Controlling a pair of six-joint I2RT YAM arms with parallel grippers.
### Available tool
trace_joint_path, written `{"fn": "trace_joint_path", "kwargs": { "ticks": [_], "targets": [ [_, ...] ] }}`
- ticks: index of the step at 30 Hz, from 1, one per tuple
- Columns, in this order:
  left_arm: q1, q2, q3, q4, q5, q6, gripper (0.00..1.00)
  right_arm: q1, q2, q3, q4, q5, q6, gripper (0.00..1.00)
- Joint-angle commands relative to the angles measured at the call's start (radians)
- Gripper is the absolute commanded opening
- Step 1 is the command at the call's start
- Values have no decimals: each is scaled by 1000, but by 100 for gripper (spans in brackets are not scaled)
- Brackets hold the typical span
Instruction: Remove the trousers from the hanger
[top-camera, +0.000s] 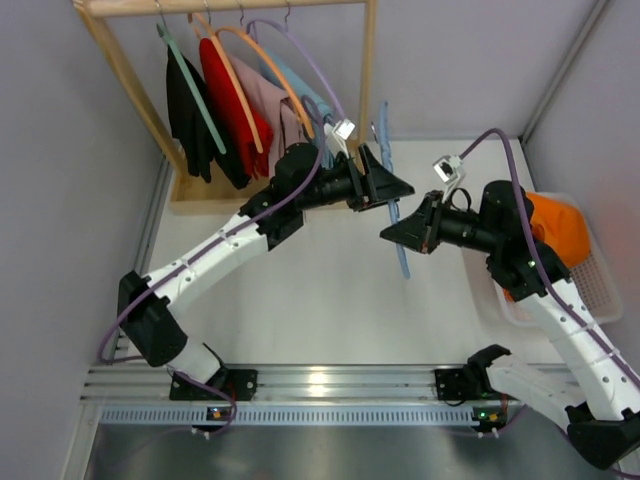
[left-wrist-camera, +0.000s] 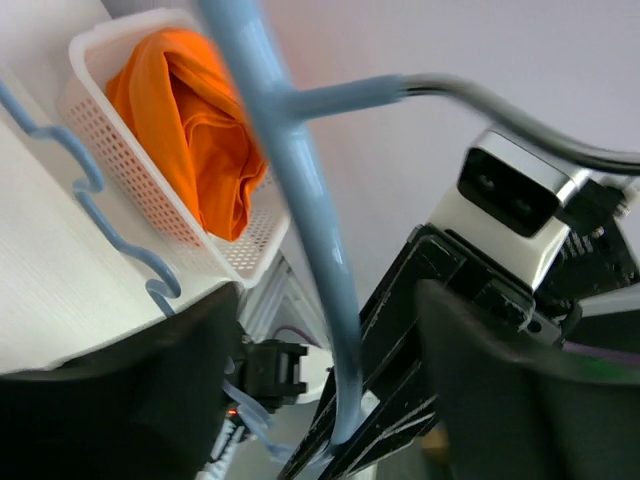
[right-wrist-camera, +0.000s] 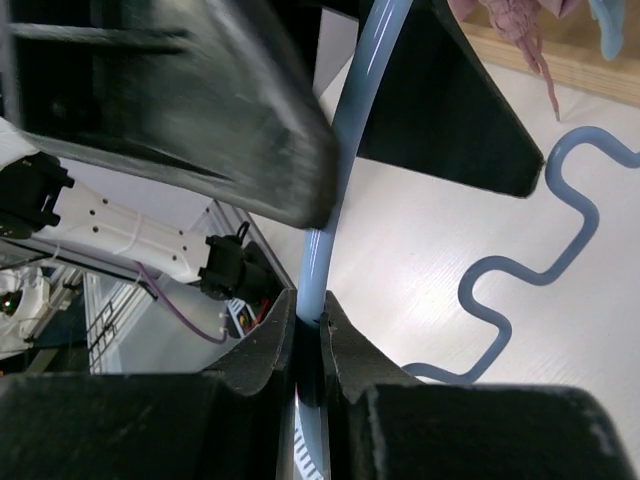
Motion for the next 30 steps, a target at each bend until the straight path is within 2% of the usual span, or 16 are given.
{"fn": "trace_joint_path", "kwargs": {
  "ticks": [1,3,12,17,22,30],
  "targets": [
    [22,-87,-2,61,7,37,91,-9,-13,49,64,-62,5,0],
    [27,-115,-19,61,18,51,99,-12,-15,50,72,-93,13,0],
    [30,-277,-133,32,84,185,99,-41,-15,67,110,-219,82,0],
    [44,-354,-179,1,116,270,99,-43,-41,88,17,-302,30,0],
    [126,-406,-182,1,164,284,99,-67,-76,96,-40,-317,16,0],
    [189,-454,-156,2,259,354,99,-198,-24,88,210,-395,250,0]
  ]
}}
